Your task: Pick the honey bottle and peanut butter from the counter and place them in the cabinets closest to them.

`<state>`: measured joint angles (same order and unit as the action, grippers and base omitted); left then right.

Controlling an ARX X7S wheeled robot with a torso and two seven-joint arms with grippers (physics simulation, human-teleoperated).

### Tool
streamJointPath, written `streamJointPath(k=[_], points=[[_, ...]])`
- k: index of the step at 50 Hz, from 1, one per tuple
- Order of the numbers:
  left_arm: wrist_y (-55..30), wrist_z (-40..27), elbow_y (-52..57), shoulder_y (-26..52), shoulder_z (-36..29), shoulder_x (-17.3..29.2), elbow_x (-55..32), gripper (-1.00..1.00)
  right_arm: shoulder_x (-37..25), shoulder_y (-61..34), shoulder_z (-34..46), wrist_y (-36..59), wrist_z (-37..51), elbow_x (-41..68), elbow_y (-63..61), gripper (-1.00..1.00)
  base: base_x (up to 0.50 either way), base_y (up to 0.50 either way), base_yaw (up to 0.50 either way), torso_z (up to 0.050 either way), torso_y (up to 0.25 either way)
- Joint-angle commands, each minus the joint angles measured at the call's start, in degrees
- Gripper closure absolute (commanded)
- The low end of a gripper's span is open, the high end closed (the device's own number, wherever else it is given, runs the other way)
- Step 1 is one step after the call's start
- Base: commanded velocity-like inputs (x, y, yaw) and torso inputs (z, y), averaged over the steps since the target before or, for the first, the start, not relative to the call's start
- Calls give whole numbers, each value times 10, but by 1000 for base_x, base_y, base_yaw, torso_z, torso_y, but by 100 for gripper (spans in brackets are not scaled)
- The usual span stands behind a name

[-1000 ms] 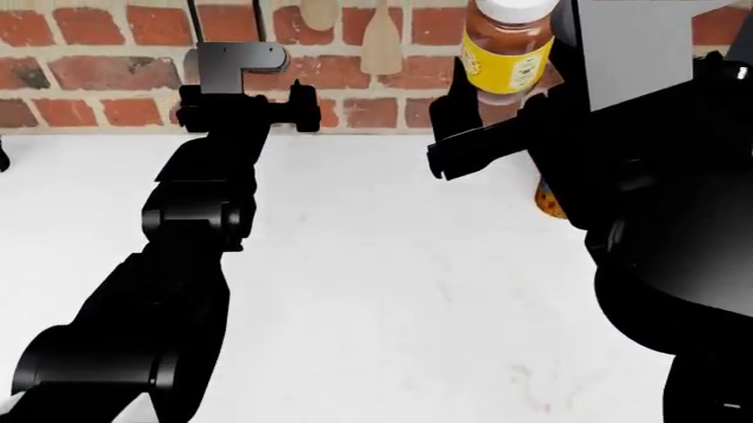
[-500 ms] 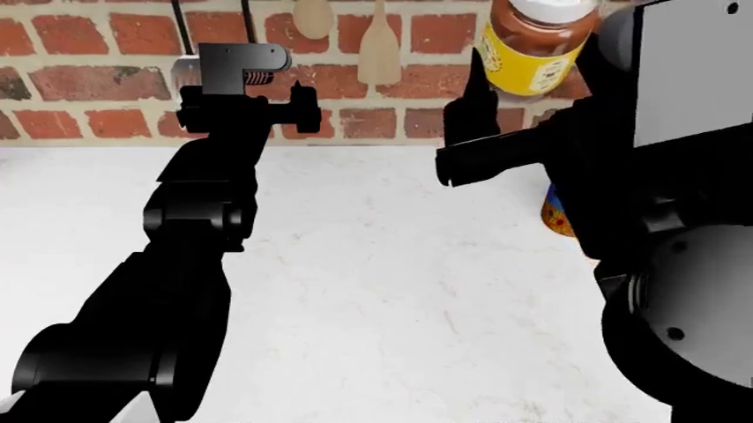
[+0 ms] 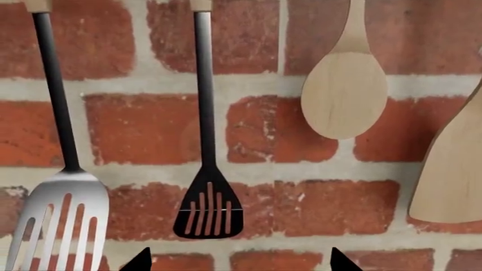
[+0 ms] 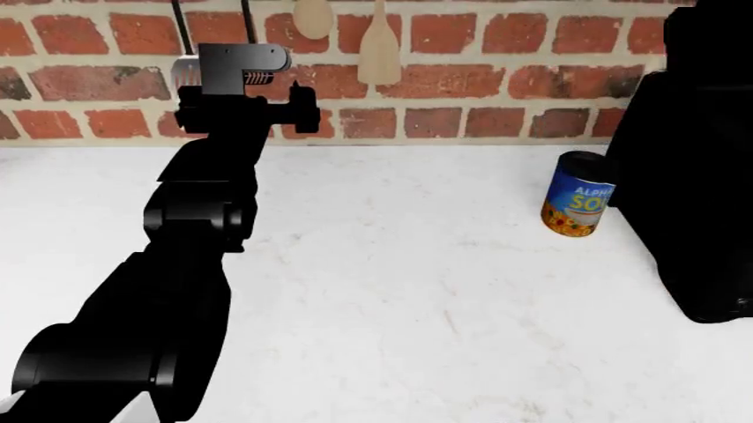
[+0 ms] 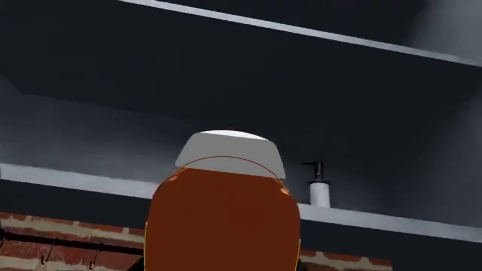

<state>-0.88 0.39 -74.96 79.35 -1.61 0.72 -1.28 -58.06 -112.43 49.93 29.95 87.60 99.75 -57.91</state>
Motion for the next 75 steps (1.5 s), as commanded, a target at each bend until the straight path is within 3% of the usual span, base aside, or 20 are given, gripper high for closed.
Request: streamJointPath(k=[1, 8, 13, 18, 29, 34, 45, 47, 52, 53, 75], points=[[0, -4, 0, 0, -2, 0, 0, -100, -15, -225, 76, -80, 24, 90, 69, 100, 0, 0, 0, 0, 0], [-3, -7, 0, 0, -2, 0, 0, -100, 145, -226, -10, 75, 24, 170, 319, 100, 0, 0, 0, 0, 0], [-7, -12, 0, 0, -5, 0, 3, -100, 264, -226, -93, 295, 24, 189, 542, 100, 0, 0, 0, 0, 0], [-10, -18, 0, 0, -8, 0, 3, -100, 454, -226, -323, 600, 24, 25, 773, 100, 0, 0, 0, 0, 0], [-11, -18, 0, 1, -6, 1, 0, -100, 493, -226, -237, 600, 24, 68, 841, 100, 0, 0, 0, 0, 0], [-10, -18, 0, 0, -6, 0, 1, -100, 503, -226, -261, 600, 23, 102, 946, 100, 0, 0, 0, 0, 0], [-9, -17, 0, 0, -6, 1, 1, -100, 519, -225, -306, 577, -459, -447, 1145, 100, 1, 0, 0, 0, 0], [-8, -16, 0, 0, -6, 0, 1, -100, 517, -218, -279, 551, -498, -472, 1181, 100, 6, 0, 0, 0, 0], [-9, -18, 0, 0, -6, 0, 1, -100, 505, -166, -269, 529, -500, -483, 1193, 100, 5, 0, 0, 0, 0], [-9, -18, 0, 1, -6, 0, 1, -100, 504, -160, -267, 529, -501, -483, 1191, -100, 12, 0, 0, 0, 0], [-7, -18, 0, 0, -8, 0, 1, -100, 499, -146, -260, 539, -489, -463, 1096, -100, 6, 0, 1, -1, 0]])
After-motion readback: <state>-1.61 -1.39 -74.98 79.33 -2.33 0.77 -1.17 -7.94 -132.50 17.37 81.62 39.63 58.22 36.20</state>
